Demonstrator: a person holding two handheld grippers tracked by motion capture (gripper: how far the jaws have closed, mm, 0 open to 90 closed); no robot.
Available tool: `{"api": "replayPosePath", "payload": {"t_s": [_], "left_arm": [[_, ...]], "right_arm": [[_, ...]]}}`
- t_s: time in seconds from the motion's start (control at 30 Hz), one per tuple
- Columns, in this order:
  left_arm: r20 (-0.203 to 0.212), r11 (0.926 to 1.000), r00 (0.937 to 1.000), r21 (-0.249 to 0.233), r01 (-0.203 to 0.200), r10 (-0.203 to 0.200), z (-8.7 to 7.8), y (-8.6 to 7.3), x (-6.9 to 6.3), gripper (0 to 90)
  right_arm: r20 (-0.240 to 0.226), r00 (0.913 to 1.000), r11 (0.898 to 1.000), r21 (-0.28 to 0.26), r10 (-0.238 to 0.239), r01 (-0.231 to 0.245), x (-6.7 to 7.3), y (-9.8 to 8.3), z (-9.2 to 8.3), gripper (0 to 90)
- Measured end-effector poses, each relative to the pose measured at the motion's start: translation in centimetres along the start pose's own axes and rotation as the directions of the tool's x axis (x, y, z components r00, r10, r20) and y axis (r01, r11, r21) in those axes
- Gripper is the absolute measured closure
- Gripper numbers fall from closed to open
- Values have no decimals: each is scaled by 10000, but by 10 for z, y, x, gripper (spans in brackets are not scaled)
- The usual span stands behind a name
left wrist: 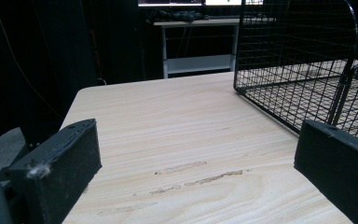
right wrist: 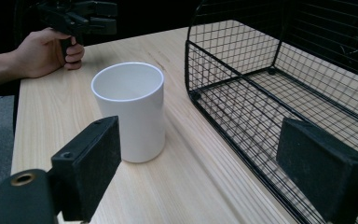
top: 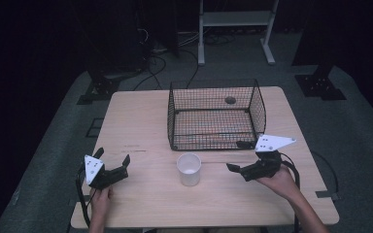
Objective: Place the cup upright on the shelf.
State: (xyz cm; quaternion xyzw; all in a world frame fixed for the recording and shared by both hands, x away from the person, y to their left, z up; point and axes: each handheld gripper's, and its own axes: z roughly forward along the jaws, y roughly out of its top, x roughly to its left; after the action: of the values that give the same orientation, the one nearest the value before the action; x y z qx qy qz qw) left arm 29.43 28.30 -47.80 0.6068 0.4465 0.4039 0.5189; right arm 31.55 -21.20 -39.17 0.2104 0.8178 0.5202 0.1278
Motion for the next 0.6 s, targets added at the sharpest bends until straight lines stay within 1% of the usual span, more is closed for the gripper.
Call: {"api": "replayPosePath", "payload": {"t_s": [0.23, 0.3, 0.6], "left_arm": [[-3, 10000, 10000, 2, 2, -2, 0, 0, 0, 0], [-1, 10000, 10000, 5, -2, 2, 0, 0, 0, 0], [-6, 10000, 10000, -1, 12, -12, 0, 0, 0, 0]], "right_arm": [[-361, 9993, 10000, -17, -63, 62, 5, 4, 11, 119], [-485, 9988, 10000, -11, -72, 71, 6, 4, 13, 104], [-930, 9955, 9994, 241, -205, 229, 14, 9, 32, 79]]}}
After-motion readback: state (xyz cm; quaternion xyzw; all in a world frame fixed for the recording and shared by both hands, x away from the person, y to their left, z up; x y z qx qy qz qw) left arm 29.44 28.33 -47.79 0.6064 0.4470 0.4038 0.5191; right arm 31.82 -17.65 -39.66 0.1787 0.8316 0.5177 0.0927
